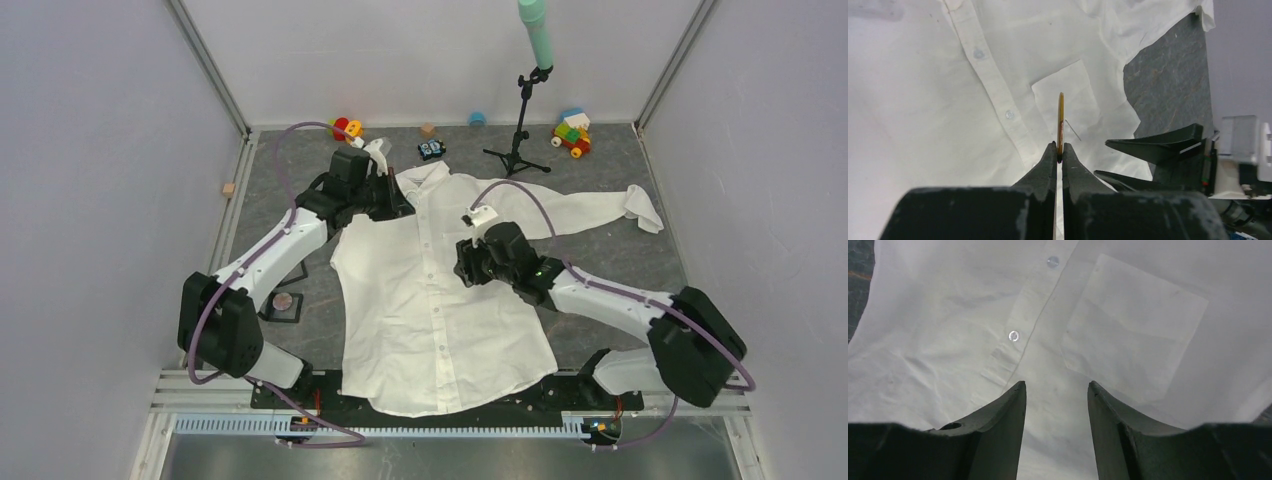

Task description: Pin the brooch onto the clothing

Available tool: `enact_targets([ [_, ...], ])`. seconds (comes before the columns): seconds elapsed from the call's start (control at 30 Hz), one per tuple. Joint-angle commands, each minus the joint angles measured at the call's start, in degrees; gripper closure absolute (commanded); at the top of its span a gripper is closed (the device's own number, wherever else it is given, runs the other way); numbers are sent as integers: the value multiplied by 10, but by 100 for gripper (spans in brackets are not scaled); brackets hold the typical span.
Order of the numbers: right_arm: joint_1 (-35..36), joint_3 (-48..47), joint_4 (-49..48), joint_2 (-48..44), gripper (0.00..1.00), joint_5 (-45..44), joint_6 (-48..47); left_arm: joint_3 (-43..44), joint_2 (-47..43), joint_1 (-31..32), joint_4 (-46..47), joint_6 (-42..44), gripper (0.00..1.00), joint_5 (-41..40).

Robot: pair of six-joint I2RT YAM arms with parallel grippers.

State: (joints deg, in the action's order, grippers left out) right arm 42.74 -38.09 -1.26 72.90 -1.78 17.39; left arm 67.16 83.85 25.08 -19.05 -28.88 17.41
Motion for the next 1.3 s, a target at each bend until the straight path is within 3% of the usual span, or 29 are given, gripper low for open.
enact_targets([
  [0.0, 33, -55, -71, 84, 47, -19, -9, -3, 12, -5, 10, 34, 98, 25],
  [0.47, 62, -187, -30, 272, 56, -154, -22, -18, -9, -6, 20, 9, 98, 57],
  [0.93, 38, -166, -52, 312, 61, -98, 7, -16, -13, -6, 11, 21, 98, 35],
  [1.27, 29, -138, -69, 329, 79, -89, 21, -13, 8, -5, -1, 26, 98, 23],
])
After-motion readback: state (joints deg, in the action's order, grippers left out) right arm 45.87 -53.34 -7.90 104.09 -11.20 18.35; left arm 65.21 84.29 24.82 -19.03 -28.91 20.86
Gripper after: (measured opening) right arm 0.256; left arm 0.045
